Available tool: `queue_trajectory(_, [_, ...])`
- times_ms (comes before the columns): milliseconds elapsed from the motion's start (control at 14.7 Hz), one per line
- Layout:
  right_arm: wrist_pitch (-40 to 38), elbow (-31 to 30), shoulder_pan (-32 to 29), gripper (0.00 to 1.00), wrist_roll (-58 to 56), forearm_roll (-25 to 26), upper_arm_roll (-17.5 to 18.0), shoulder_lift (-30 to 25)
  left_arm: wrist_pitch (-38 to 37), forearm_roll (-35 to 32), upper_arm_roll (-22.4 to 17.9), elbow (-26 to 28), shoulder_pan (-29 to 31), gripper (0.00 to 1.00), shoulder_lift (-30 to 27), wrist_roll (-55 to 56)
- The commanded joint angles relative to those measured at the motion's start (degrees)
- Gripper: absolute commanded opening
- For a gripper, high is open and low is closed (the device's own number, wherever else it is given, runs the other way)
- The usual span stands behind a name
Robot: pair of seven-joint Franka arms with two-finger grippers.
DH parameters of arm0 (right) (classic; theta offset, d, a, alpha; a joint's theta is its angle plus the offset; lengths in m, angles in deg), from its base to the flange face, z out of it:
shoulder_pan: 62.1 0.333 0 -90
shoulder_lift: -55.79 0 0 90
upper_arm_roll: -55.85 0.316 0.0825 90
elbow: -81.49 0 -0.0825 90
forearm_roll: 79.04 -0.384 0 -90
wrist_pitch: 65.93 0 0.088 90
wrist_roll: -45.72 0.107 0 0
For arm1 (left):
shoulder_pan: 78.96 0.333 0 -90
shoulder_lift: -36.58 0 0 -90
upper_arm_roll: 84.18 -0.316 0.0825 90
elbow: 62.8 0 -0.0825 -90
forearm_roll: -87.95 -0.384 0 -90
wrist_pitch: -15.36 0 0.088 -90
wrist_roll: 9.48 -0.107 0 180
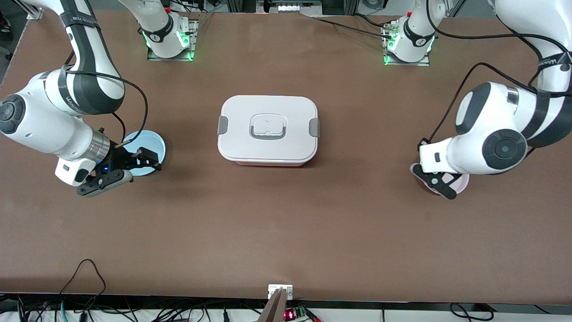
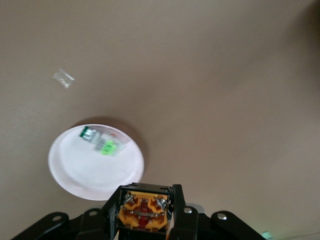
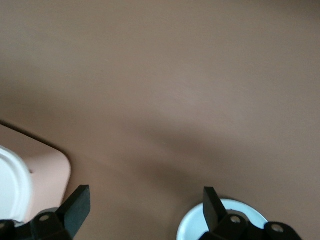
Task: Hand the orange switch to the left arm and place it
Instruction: 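Carry the switch to the pink plate while the right gripper withdraws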
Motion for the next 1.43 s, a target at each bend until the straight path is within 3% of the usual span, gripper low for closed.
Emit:
queue_trajectory(0, [-10.9,5.79,-0.14,1.0,7.93,6.42,-0.64,-0.87,7.44,-1.17,0.48,3.91,5.17,0.0,0.93,-12.11])
queue_trajectory(204, [-24.44,14.66,-0.14,1.0,14.89,10.98,-0.64,-0.43,15.1,-1.17,0.48,7.88,9.91,0.0,2.33,-24.59])
queue_trajectory(340, [-27.9,16.27,-0.49,1.0,15.43,13.64,-0.81,-0.51,15.73,-1.17,0.48,9.28,11.94,0.0,3.39,-29.44])
queue_trajectory(476, [-27.91,16.01,-1.63,1.0,15.25,13.21,-3.09,-1.39,18.7,-1.17,0.57,13.22,15.27,0.0,3.31,-34.53])
queue_trajectory(680, [-25.81,13.03,-1.72,1.0,15.08,13.21,-9.33,-4.11,28.63,-1.17,0.66,19.21,19.23,0.0,3.39,-43.33])
queue_trajectory(883, [-24.22,7.06,-1.89,1.0,15.69,14.26,-10.21,-8.41,36.11,-1.17,0.83,25.1,20.91,0.0,2.61,-45.63])
queue_trajectory(1359, [-28.79,7.3,-1.81,1.0,13.67,14.0,-9.95,-10.01,44.29,-1.08,1.01,30.03,21.44,0.03,2.96,-48.71])
